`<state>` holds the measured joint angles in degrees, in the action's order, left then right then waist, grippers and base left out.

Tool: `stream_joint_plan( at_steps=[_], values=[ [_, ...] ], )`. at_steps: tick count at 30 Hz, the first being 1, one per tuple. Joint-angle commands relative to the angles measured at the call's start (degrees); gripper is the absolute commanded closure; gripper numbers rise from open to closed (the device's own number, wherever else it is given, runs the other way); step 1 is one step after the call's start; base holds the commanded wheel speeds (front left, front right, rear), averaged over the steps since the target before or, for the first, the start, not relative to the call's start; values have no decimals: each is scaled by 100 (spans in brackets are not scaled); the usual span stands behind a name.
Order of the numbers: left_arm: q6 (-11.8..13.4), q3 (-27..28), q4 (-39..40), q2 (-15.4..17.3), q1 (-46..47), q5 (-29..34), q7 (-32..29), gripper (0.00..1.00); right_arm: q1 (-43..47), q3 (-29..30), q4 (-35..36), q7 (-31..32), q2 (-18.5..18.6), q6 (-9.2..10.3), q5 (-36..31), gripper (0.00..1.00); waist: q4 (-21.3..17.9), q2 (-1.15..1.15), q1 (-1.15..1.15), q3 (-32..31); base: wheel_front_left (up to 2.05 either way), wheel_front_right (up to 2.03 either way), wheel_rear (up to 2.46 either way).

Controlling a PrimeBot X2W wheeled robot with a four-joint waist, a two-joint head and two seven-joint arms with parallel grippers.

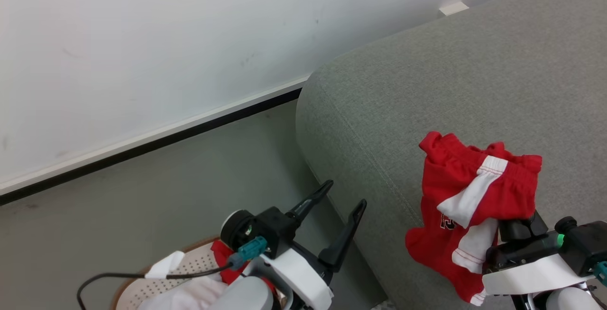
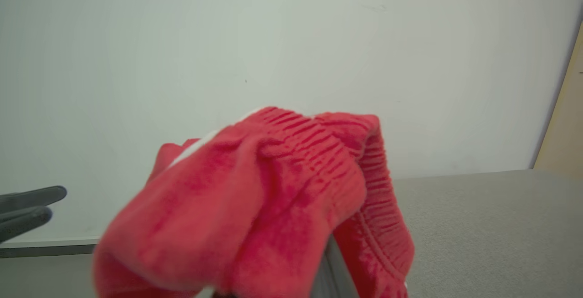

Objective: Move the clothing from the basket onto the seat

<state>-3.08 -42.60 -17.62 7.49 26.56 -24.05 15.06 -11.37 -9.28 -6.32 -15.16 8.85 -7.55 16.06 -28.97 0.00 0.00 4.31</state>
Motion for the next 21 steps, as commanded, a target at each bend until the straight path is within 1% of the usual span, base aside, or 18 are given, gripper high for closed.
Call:
stream_joint_plan(
  at_steps=[1, 6, 10, 16, 21],
  values=[
    [0, -6, -34, 20, 65, 166, 11, 0, 40, 60, 21, 2, 3, 12, -8, 100, 51, 0, 0, 29, 0, 0, 0],
    [-19, -60, -39, -9, 141, 325, 9, 0, -55, 113, 49, 2, 130, 12, -6, 100, 244, 0, 0, 156, 0, 0, 0],
    [-23, -73, -34, 16, 195, 454, 10, 0, -342, 103, -10, 2, 283, 12, 96, 100, 429, 0, 0, 370, 0, 0, 0],
    [-17, -108, -1, 133, 365, 621, 10, 0, -1098, 180, -265, 3, 728, 12, 278, 100, 766, 0, 0, 988, 0, 0, 0],
    [-17, -96, 107, 266, 584, 749, -34, 0, -1883, 308, -608, 4, 1278, 12, 436, 100, 1057, 0, 0, 1672, 0, 0, 0]
  ],
)
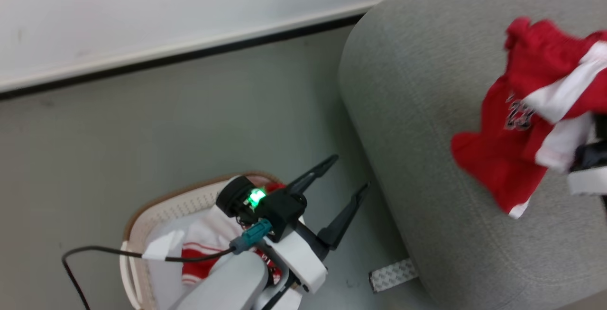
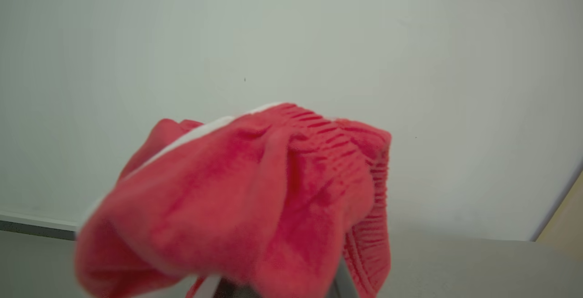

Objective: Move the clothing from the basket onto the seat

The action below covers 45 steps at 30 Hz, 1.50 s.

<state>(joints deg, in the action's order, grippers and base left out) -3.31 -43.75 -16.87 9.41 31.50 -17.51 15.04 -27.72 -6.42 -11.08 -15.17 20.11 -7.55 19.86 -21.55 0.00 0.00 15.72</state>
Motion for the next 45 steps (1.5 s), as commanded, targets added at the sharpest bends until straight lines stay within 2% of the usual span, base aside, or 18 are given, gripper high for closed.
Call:
stream_joint_plan(
  at_steps=[1, 5, 12, 17, 22, 25, 28, 35, 36, 37, 38, 45],
  values=[
    [6, 19, 32, 73, 90, 94, -32, 0, -248, 22, -132, 5, 152, 12, 56, 100, 316, 0, 0, 531, 0, 0, 0],
    [30, 65, 119, 180, 198, 118, -86, 0, -992, -45, -549, 4, 628, 12, 103, 100, 484, 0, 0, 1001, 0, 0, 0],
    [171, 217, 303, 340, 290, 90, -120, 0, -2224, 229, -1578, 2, 1274, 12, 276, 100, 757, 0, 0, 1668, 0, 0, 0],
    [248, 325, 437, 517, 374, 120, -169, 0, -3003, 591, -2285, 5, 1531, 12, 160, 100, 854, 0, 0, 2005, 0, 0, 0],
    [273, 364, 504, 596, 406, 80, -173, 0, -3268, 228, -3350, 55, 1526, 12, -139, 100, 913, 0, 0, 2187, 0, 0, 0],
    [276, 367, 484, 631, 385, 43, -177, 0, -3178, -67, -4181, 413, 1438, 12, -252, 100, 914, 0, 0, 2208, 0, 0, 0],
    [282, 370, 472, 665, 380, 23, -181, 0, -3187, -91, -4832, 532, 1396, 13, -186, 100, 914, 0, 0, 2237, 0, 0, 0],
    [346, 425, 449, 787, 311, -36, -224, 0, -3296, -255, -5465, 348, 1160, 13, -155, 100, 786, 0, 0, 2171, 0, 0, 0],
    [344, 417, 443, 787, 306, -47, -226, 0, -3318, -296, -5527, 353, 1119, 12, -148, 83, 764, 0, 0, 2130, 0, 0, 0],
    [337, 414, 430, 785, 302, -62, -230, 0, -3334, -328, -5594, 379, 1083, 13, -115, 23, 745, 0, 0, 2080, 0, 0, 0],
    [331, 409, 400, 781, 286, -81, -225, 0, -3328, -371, -5662, 428, 1030, 12, -75, 0, 725, 0, 0, 2005, 0, 0, 0],
    [293, 400, 63, 628, 62, -348, -134, 0, -3017, -994, -5623, 731, 985, 12, 127, 0, 699, 0, 0, 1106, 0, 0, 0]
  ],
)
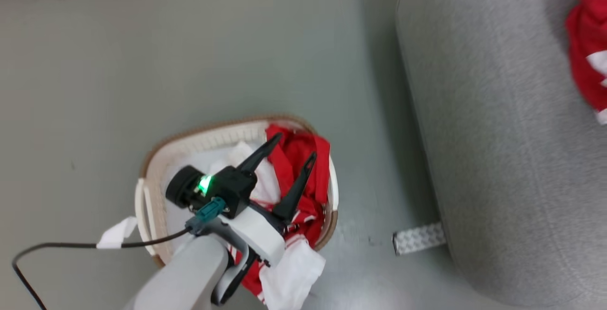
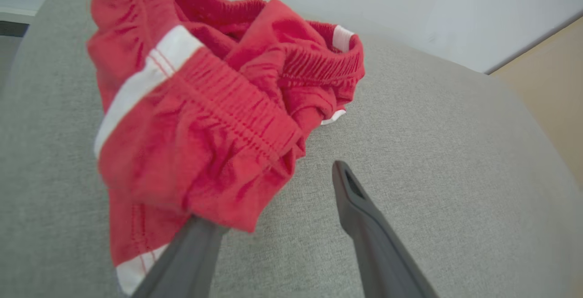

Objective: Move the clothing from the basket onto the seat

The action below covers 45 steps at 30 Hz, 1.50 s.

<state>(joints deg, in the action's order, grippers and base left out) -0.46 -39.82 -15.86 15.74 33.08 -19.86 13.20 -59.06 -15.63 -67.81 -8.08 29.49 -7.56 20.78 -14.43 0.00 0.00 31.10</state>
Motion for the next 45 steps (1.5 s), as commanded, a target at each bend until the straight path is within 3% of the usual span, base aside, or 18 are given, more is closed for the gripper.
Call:
stream_joint_plan(
  at_steps=[1, 11, 19, 26, 34, 35, 42, 45],
  values=[
    [11, 21, -96, -28, -140, -130, 78, 0, 173, -206, 107, 54, 106, 14, 56, 0, 1, 0, 0, -605, 0, 0, 0],
    [150, 400, -269, -101, -669, -428, 186, 0, 702, -1221, 1488, -158, 577, 14, 815, 0, 191, 0, 0, -2053, 0, 0, 0],
    [298, 898, -41, -114, -1074, -465, 194, 0, 1507, -1086, 2684, -590, 653, 14, 1400, 0, 574, 0, 0, -2799, 0, 0, 0],
    [490, 1598, 206, -24, -1603, -471, 196, 0, 2769, -380, 3667, -697, 136, 14, 1468, 0, 837, 0, 0, -3033, 0, 0, 0],
    [532, 2337, 530, -190, -2149, -180, 195, 0, 4243, 1016, 5332, -710, -836, 14, 217, 0, 979, 0, 0, -3016, 0, 0, 0],
    [532, 2337, 530, -190, -2149, -180, 195, 0, 4243, 1016, 5332, -710, -836, 14, 217, 0, 979, 0, 0, -3016, 0, 0, 0],
    [455, 3066, 703, -549, -2752, 144, 197, 0, 5245, 1387, 6163, -712, -1747, 14, -312, 0, 977, 0, 0, -3084, 0, 0, 0],
    [402, 3310, 817, -655, -3001, 485, 196, 0, 5482, 1387, 6296, -712, -1913, 14, -538, 0, 956, 0, 0, -3107, 0, 0, 0]
  ],
)
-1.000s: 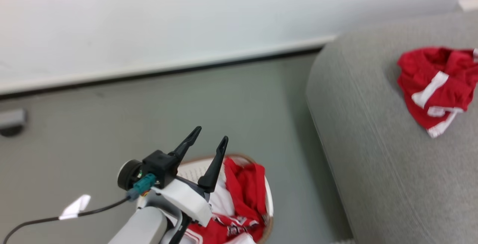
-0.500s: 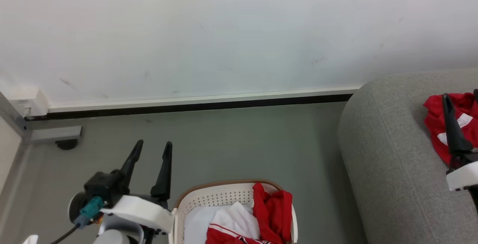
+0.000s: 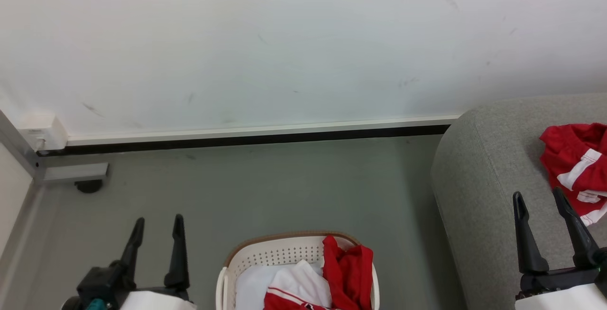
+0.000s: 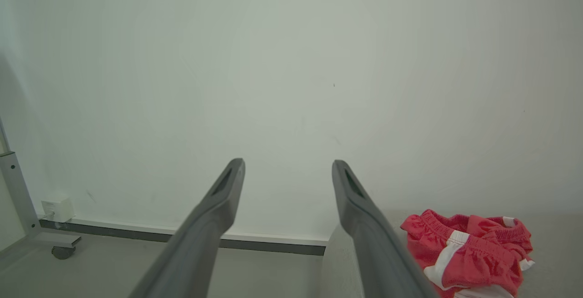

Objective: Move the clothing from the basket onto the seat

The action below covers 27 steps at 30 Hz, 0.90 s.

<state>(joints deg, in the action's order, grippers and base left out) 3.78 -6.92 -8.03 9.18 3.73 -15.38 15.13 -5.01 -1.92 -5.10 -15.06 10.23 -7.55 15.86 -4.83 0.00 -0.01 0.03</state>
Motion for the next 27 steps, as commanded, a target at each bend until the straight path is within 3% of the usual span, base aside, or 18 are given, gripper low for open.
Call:
stream_joint_plan(
  at_steps=[1, 13, 27],
  values=[
    [-53, 85, 61, -92, -128, 76, 2, 0, 125, 26, 52, -14, -46, 13, -112, 0, -5, 0, 1, 2, 0, 0, 0],
    [-541, 560, -81, -444, -145, 570, 3, 0, 173, -6, -106, -7, -283, 13, -266, 0, 13, 0, 1, 45, 0, 0, 0],
    [-765, 768, -202, -594, -62, 742, 3, 0, 109, -43, -153, -7, -310, 13, -187, 0, -91, 0, 1, 89, 0, 0, 0]
  ],
)
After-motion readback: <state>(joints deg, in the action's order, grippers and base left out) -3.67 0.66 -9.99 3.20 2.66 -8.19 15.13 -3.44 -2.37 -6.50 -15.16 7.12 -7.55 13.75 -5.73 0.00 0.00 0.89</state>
